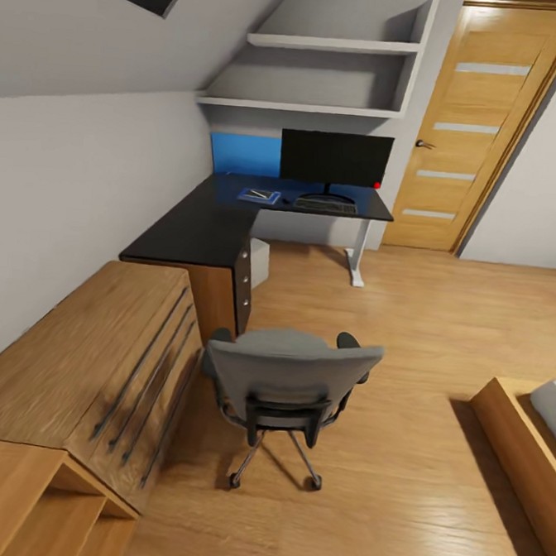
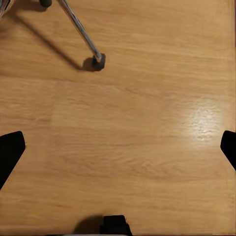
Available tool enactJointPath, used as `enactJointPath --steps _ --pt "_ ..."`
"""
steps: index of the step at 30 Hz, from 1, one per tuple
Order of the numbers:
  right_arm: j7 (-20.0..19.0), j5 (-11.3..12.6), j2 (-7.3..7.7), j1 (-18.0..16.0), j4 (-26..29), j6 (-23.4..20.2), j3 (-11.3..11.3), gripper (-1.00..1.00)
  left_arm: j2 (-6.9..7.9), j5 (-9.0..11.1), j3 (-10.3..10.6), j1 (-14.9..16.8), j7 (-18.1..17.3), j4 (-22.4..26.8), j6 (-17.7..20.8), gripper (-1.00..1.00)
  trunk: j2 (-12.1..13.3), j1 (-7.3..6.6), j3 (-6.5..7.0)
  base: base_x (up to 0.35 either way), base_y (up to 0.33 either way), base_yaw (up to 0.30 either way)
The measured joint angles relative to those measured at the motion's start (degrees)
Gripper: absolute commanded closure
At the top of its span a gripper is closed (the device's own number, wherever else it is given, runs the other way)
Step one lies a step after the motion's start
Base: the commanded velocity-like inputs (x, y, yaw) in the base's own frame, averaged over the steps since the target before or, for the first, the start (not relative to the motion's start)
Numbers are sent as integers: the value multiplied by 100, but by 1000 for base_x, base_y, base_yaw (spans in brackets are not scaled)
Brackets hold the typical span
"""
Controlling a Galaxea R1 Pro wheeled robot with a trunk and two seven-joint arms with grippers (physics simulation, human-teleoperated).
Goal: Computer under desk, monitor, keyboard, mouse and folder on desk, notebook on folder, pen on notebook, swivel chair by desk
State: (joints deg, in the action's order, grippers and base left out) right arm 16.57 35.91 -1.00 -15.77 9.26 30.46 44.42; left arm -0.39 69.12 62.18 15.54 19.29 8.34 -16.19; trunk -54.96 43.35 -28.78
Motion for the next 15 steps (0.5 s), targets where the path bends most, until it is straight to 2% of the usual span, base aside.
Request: enactJointPath --steps 4,15 --pt "1 0 2 2 -1 1 0 -100 1 -2 0 0 0 1 1 -100 0 0 0 0 114 -298" --pt "1 -1 -1 0 -1 2 4 -100 -4 0 0 0 2 1 2 -100 0 0 -1 0 19 -292"
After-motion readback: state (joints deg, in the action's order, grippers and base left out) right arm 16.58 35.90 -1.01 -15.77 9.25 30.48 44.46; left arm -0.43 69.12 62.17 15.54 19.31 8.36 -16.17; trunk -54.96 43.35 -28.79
